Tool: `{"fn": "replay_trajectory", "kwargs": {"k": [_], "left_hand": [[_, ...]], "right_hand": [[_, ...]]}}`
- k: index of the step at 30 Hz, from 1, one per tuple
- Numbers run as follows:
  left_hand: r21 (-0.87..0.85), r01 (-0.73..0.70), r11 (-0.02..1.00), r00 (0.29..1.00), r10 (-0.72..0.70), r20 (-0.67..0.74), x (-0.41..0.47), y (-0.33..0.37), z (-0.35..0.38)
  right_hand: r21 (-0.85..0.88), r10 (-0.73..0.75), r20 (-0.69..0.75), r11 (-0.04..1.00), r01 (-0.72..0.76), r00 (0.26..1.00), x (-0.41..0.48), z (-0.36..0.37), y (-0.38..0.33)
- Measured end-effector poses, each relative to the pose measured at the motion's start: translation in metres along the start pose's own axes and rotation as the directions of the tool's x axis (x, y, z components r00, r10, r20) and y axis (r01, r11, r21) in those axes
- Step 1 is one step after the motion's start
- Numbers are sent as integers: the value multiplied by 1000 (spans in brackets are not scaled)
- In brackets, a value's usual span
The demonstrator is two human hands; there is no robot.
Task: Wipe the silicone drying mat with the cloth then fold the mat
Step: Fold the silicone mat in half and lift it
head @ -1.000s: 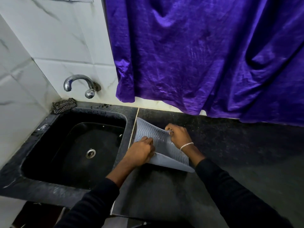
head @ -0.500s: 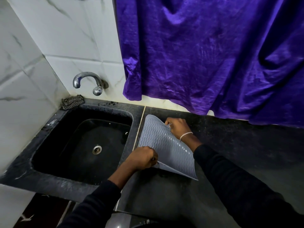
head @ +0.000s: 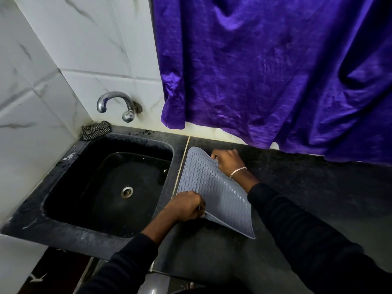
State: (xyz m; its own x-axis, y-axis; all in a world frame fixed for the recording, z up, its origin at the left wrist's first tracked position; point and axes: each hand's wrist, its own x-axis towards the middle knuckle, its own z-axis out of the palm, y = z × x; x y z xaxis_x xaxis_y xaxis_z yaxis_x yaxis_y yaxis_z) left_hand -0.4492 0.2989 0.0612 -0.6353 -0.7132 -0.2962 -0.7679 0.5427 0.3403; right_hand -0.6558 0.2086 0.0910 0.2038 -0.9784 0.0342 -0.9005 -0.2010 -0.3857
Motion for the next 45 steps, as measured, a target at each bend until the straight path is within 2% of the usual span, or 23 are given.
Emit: {"fn": "replay_trajectory", "kwargs": {"k": [9, 12, 15, 19, 23, 26, 30, 33, 45], "left_hand": [[-45, 10, 999, 1000, -9, 23, 0, 1, 4], [-54, 7, 999, 999, -5, 39, 1, 2, 4], [-51, 12, 999, 998, -9, 65, 0, 1, 4], [-69, 72, 995, 991, -64, 117, -2, -2, 6], [-72, 83, 994, 993, -76, 96, -6, -6, 10], [-92, 85, 992, 992, -75, 106, -9, -7, 16], [-104, 75, 992, 991, -63, 114, -12, -5, 20], [-115, 58, 992, 991, -43, 127, -14, -3, 24], [-121, 59, 991, 980, -35, 196, -24, -5, 44]], "right_hand": [[-172, 68, 50, 983, -58, 996, -2, 3, 13], [-142, 121, -21, 982, -123, 992, -3, 4, 12], [-38, 168, -87, 984, -172, 982, -10, 9, 9], [297, 192, 93, 931, -211, 977, -39, 24, 5], [363, 75, 306, 913, -189, 949, -88, 48, 0], [353, 39, 375, 918, -181, 926, -124, 64, 0], [333, 63, 402, 919, -210, 914, -160, 81, 7], [257, 55, 451, 948, -188, 891, -176, 91, 11], [185, 82, 427, 967, -176, 901, -195, 104, 5]]}}
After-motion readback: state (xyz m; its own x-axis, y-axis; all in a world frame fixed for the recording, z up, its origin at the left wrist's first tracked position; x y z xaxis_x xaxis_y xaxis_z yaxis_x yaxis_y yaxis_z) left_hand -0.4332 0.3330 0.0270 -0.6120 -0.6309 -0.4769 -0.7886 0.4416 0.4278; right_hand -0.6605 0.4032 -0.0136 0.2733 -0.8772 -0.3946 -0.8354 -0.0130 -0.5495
